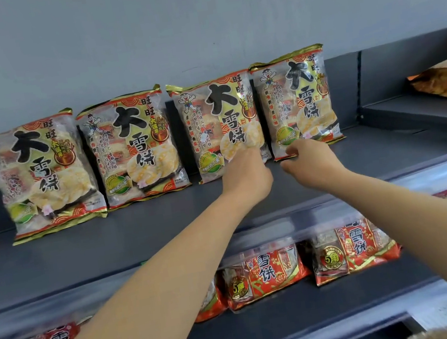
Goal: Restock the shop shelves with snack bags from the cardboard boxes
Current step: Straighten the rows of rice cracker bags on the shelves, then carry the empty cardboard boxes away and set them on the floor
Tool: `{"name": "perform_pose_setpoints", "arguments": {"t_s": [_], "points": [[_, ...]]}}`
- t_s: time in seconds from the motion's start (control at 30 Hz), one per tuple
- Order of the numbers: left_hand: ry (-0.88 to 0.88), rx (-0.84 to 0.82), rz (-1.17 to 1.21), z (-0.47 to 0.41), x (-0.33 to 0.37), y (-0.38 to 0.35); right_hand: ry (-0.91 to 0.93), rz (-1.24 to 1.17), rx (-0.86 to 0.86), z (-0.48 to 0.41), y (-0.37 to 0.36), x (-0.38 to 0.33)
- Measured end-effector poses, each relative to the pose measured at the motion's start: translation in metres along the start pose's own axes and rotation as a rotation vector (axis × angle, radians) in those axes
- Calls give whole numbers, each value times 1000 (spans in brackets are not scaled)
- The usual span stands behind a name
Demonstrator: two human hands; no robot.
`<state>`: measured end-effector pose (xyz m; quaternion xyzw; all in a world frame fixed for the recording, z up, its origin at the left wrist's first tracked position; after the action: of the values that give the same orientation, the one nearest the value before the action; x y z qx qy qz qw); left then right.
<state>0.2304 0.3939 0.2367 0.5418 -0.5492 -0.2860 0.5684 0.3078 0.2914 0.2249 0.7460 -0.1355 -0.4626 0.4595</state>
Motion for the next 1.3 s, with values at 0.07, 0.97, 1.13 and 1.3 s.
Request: {"name": "perform_pose_setpoints", "arguments": {"t_s": [0.07,0.97,1.13,1.3], "points": [[-57,-9,19,17,2,4,-31,23,21,23,2,-4],[-382,-898,137,222,138,-273,-935,-6,-82,374,-58,237],[-126,-991,160,234,157,-347,-1025,-65,-196,408,-71,320],[224,-1019,176,246,164,-404,-1156,-89,-308,439,-91,387]]}}
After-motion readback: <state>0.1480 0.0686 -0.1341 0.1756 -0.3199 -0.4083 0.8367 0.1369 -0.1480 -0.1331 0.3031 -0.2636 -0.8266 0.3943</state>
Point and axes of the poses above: each hand's wrist, its own z-axis away from the middle knuckle, its own y-axis out of the back of the hand, x = y × z, the point moved 5 cm from there along -z, towards the middle knuckle, and after that the axes turned 14 degrees about -x, right-handed, at the moved point
